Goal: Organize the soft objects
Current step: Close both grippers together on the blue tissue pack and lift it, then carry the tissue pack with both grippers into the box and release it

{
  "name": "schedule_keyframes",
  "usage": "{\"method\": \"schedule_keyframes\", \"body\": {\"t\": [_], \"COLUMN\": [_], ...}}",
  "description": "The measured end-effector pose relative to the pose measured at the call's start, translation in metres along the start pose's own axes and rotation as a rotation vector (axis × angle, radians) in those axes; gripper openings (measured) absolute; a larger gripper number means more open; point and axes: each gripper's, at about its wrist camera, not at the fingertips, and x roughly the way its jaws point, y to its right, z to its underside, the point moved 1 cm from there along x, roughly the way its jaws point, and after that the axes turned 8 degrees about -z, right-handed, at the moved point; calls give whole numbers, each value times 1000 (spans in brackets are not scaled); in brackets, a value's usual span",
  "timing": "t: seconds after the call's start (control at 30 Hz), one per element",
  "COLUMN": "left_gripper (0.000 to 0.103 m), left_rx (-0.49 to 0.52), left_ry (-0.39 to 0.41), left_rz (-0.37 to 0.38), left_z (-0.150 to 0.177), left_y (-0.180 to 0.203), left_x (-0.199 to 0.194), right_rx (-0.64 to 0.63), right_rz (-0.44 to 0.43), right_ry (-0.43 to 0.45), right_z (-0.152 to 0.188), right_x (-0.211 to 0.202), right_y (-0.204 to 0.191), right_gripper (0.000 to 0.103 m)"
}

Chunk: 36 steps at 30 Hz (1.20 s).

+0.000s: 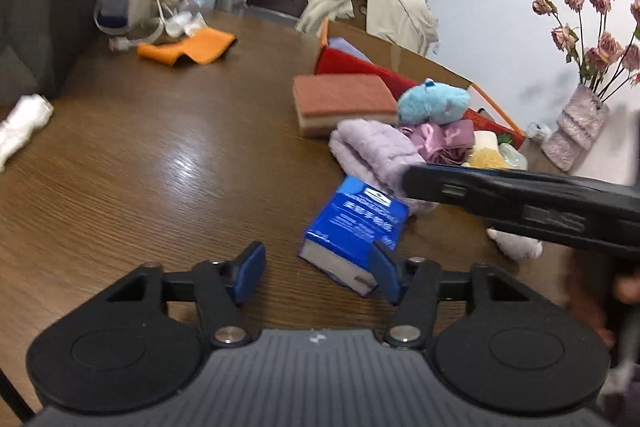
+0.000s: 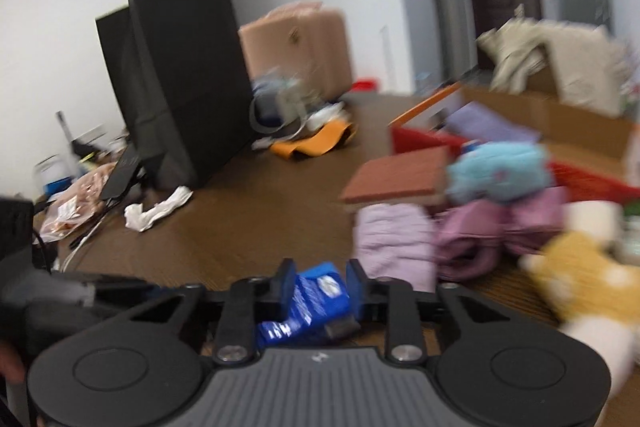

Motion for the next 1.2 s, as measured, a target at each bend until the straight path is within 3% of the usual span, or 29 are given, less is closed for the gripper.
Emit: {"method": "schedule_keyframes", "body": {"t": [0.07,0.2,0.3,0.47,0.6,0.73,0.93,1.2], "left_gripper": [46,37,36,39,35,29,25,25], "left_rx": [-21,-71,-110,-180,-176,-175,-104,-14], "left_ry": [-15,-36,-40,-72,-76,-84,-49,27], "left_rz": [38,104,103,194,175,160,193,313], "left_z": [-2,-8,-13,-16,-17,-15,-3,-6], "left_y": [-1,-13,-25,-33,-24,-24,-10,39], "left_x": [5,12,13,18,26,20,-17,-54], "right_rx": [4,12,65,191,248,220,226,195], "right_rz": [-22,11,12,8,-5,8,18,106], "right_ry": [-42,-82,-93,-59,-24,-30,-21,140], "right_z": [-6,-2,6,24,27,26,41,51], "right_x": [22,37,22,2,10,13,-24,-106], "right_y": [4,10,12,17,25,21,-4,-26], "right_gripper": [23,23,23,25,27,23,18,16]}}
